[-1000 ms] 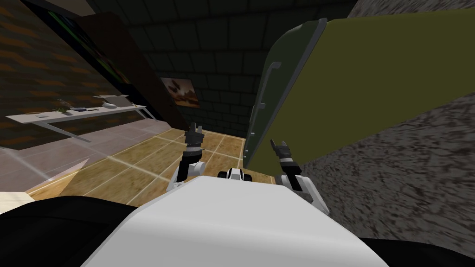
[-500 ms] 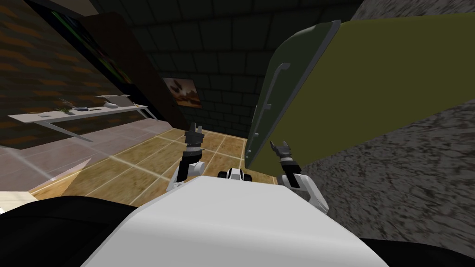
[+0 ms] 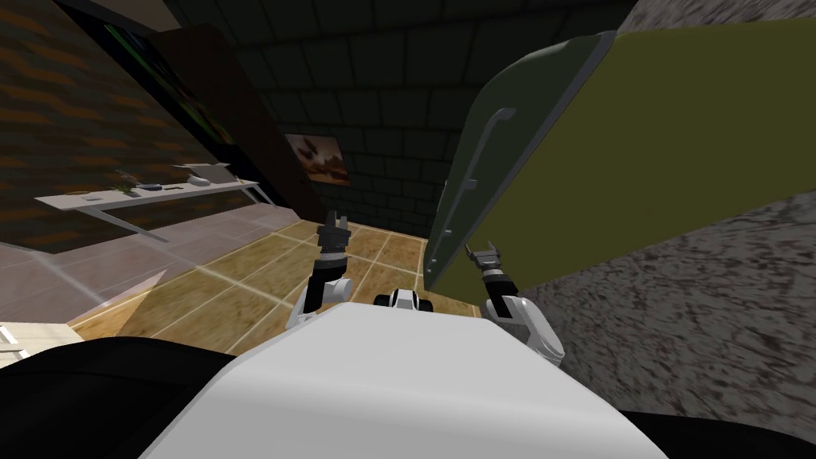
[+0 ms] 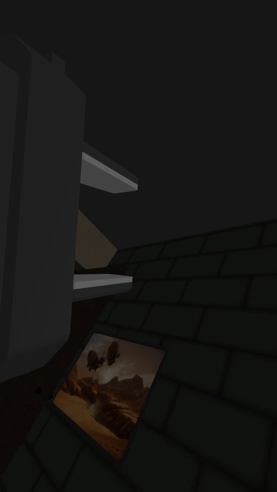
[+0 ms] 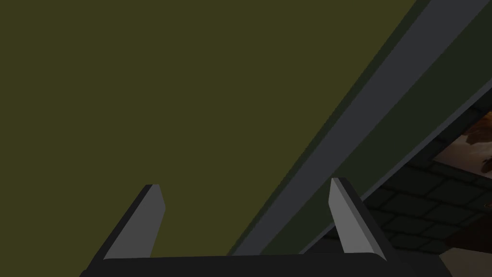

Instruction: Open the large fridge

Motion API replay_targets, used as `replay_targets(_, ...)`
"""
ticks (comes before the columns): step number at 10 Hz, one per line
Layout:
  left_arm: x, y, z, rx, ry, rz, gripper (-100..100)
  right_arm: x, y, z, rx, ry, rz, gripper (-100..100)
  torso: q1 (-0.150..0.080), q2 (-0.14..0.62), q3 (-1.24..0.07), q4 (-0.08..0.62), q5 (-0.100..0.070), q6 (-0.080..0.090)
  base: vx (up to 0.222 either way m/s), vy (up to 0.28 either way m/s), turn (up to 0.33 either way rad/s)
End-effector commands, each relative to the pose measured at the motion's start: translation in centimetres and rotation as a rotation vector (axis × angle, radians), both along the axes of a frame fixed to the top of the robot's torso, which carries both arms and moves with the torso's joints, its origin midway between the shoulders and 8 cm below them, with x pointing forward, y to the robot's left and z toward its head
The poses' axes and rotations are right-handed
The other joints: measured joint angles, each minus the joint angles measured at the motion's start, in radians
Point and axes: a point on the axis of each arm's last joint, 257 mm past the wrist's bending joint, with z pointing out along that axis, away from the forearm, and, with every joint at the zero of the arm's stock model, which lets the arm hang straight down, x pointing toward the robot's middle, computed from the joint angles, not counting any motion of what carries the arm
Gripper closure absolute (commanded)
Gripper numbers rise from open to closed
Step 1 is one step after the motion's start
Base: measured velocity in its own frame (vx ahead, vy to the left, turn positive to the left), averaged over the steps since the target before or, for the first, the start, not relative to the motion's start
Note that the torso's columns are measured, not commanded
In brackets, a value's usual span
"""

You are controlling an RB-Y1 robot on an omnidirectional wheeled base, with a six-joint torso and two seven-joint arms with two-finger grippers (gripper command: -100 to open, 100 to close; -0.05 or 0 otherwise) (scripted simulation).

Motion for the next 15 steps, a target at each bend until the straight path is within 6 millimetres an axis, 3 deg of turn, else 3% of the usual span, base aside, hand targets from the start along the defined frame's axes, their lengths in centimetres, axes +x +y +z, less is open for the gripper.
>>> replay_targets(1,0.0,0.0,0.0,0.0,0.0,0.0,0,0.4,-0.9,-0.7,-0.139,0.022,-0.037,-100,-0.001,0.0,0.0,0.0,0.0,0.0,-0.016,0.069,0.037)
replay_targets(15,0.0,0.0,0.0,0.0,0.0,0.0,0,3.1,-6.2,-3.8,-0.789,0.139,-0.193,-100,0.005,-0.018,-0.011,-0.005,0.001,-0.013,-0.001,0.072,0.044)
